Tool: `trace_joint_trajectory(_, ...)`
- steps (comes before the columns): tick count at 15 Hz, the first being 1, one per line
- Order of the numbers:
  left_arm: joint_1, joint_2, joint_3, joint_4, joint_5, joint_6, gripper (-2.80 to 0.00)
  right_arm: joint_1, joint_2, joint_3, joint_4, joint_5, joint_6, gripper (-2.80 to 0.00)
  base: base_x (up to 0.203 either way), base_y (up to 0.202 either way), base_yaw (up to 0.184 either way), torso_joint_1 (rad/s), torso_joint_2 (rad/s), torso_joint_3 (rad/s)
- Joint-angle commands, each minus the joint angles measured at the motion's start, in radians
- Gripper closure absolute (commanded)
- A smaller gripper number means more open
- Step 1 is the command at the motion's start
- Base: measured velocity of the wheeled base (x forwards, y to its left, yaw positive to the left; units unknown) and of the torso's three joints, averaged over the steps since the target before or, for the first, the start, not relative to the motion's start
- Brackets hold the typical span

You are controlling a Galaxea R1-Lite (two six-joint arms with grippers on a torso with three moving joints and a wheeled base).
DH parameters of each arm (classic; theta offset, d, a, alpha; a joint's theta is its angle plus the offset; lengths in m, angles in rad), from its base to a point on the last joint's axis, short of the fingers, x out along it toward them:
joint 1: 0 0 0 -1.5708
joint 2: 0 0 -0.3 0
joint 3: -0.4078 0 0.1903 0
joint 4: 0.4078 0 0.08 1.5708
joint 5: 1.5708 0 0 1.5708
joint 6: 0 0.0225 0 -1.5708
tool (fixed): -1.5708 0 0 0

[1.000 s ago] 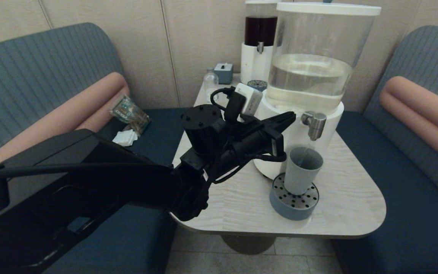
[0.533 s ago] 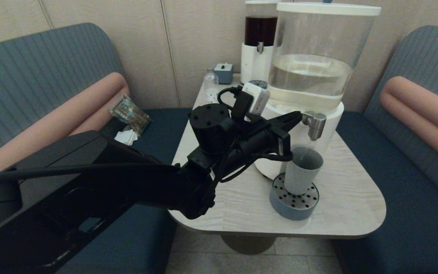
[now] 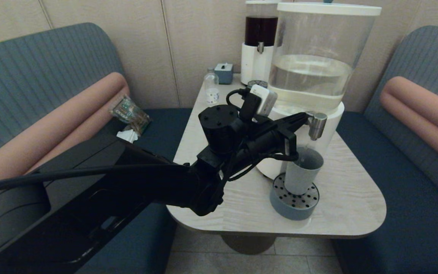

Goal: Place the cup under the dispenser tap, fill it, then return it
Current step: Turn off the faucet

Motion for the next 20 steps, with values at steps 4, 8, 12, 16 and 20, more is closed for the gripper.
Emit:
trace_joint_trajectory(4,0.0,0.024,-0.051,0.029,-0.002,-0.001,0.0,0.0,0.001,0.002,-0.001,0.0,0.0,0.0,0.0,0.0,0.0,0.0,0.0,0.0)
trace_joint_trajectory(8,-0.001,0.025,-0.093,0.074,-0.004,0.0,0.0,0.0,0.001,0.002,0.0,0.0,0.0,0.0,0.0,0.0,0.0,0.0,0.0,0.0)
trace_joint_trajectory(12,-0.008,0.034,-0.153,0.126,-0.007,0.002,0.0,0.0,0.001,0.002,0.0,-0.001,0.0,0.0,0.0,0.0,0.0,0.0,0.0,0.0)
trace_joint_trajectory(16,-0.027,0.061,-0.236,0.187,-0.008,0.009,0.0,0.0,0.001,0.002,0.001,-0.001,0.0,0.0,0.0,0.0,0.0,0.0,0.0,0.0)
trace_joint_trajectory(20,-0.035,0.074,-0.257,0.207,-0.009,0.01,0.0,0.0,0.001,0.002,0.0,-0.001,0.0,0.0,0.0,0.0,0.0,0.0,0.0,0.0)
